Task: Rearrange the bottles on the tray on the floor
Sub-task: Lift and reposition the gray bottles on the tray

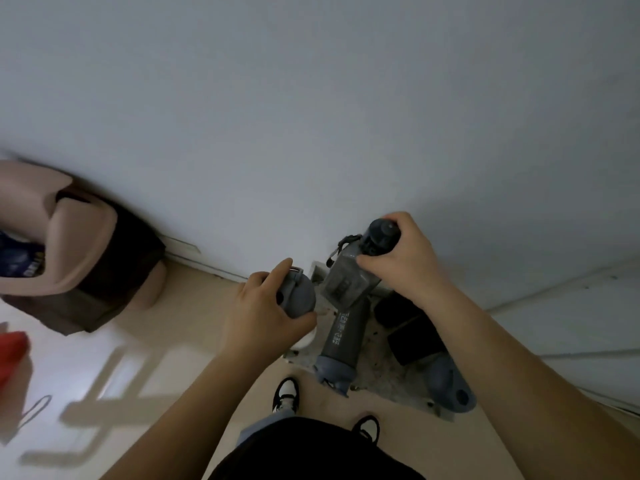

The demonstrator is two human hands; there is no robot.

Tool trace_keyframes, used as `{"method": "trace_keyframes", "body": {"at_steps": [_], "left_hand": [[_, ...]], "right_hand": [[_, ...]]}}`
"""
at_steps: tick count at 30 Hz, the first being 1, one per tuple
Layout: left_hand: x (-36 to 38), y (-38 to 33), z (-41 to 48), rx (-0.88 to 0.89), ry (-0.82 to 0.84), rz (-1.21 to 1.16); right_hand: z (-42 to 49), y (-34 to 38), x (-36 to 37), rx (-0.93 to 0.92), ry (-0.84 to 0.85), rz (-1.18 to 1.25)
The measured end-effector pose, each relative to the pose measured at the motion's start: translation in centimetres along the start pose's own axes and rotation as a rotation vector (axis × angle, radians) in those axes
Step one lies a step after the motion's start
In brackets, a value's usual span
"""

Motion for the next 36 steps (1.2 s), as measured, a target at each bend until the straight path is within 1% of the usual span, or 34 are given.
{"method": "trace_keyframes", "body": {"at_steps": [5, 9, 12, 17, 20, 24, 28, 31, 32, 34, 36], "left_hand": [[-0.3, 2.2, -0.8, -0.031, -0.031, -0.111], [0.2, 2.5, -0.7, -0.041, -0.005, -0.091], [0.6, 2.5, -0.4, -0.035, 0.024, -0.056], [1.7, 2.6, 0.4, -0.013, 0.057, -0.031], [2.8, 2.5, 1.1, -0.007, 0.079, -0.015], [4.4, 1.9, 2.1, 0.028, 0.122, 0.016], [5.7, 0.8, 3.6, 0.064, 0.132, 0.034], [7.0, 1.0, 4.3, 0.059, 0.158, 0.052], [7.4, 1.2, 4.5, 0.052, 0.167, 0.057], [8.5, 1.7, 4.6, 0.029, 0.195, 0.071], [9.6, 2.2, 4.4, 0.018, 0.237, 0.089]], "right_hand": [[3.1, -1.2, 4.4, -0.016, 0.124, -0.064], [5.0, -2.7, 7.1, -0.036, 0.227, -0.136], [6.0, -4.0, 8.7, -0.033, 0.260, -0.174], [7.0, -4.8, 9.8, -0.031, 0.237, -0.124], [7.3, -4.8, 9.8, -0.004, 0.251, -0.116], [5.8, -5.0, 9.0, 0.074, 0.219, -0.108], [1.9, -7.7, 8.5, 0.190, 0.108, 0.065], [-1.8, -11.5, 9.3, 0.347, 0.054, 0.172], [-3.1, -12.8, 10.0, 0.415, 0.065, 0.173], [-5.2, -15.8, 12.3, 0.542, 0.143, 0.161], [-6.8, -17.9, 14.8, 0.656, 0.216, 0.230]]}}
Point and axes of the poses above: each hand's wrist, its own z-axis towards the middle knuckle, its own x-axis out of the palm, y = z × x, the point moved 8 cm from there along z, towards the middle knuckle, and after that the axes turned 13 degrees about y, right-handed, at the moved point
